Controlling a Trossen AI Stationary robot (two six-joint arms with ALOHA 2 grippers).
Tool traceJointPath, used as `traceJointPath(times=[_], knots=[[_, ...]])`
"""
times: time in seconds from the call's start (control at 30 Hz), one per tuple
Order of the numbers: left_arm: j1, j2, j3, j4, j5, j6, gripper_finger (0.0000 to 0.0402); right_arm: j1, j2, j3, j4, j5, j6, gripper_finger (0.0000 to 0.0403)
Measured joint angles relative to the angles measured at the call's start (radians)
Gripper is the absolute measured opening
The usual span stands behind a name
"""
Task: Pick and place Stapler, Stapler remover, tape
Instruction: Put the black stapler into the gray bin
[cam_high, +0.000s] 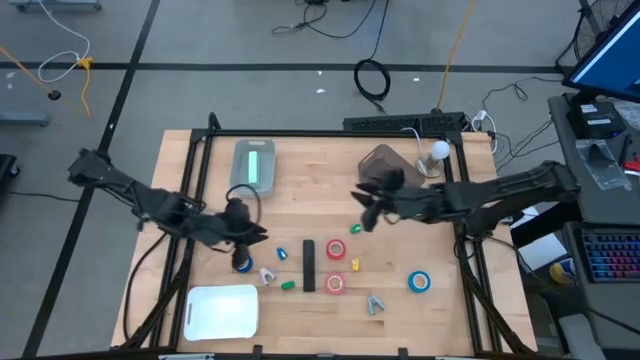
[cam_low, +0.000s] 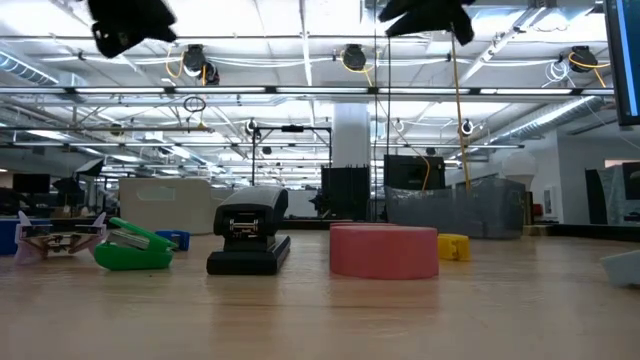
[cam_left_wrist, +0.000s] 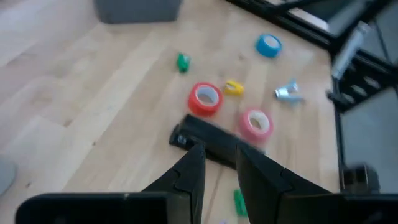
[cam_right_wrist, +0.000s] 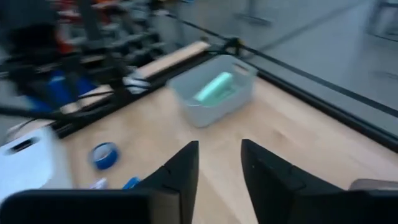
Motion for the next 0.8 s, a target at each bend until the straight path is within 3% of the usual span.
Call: traceJointPath(times=[0.2,0.4,0.63,0.8], knots=[[0.064,0.221,0.170,-0.016,-0.004,-0.216,0.0090,0.000,-0.251,-0.233,0.174,-0.218,-0.125,0.0055],[0.104,0.430,0.369,-0.092,0.008,-0.445,0.0090,0.000,-0.449,-0.403,0.225,-0.367,-0.201,0.0006],[0.109,0.628,0.559,-0.239,0.060,-0.734,0.0090,0.000,-0.602,-0.523,0.222,-0.481,-0.254,0.0006],[0.095,0.724,0.600,-0.246,0.078,-0.943,0.0090,0.000,-0.685,-0.576,0.220,-0.517,-0.267,0.0002]])
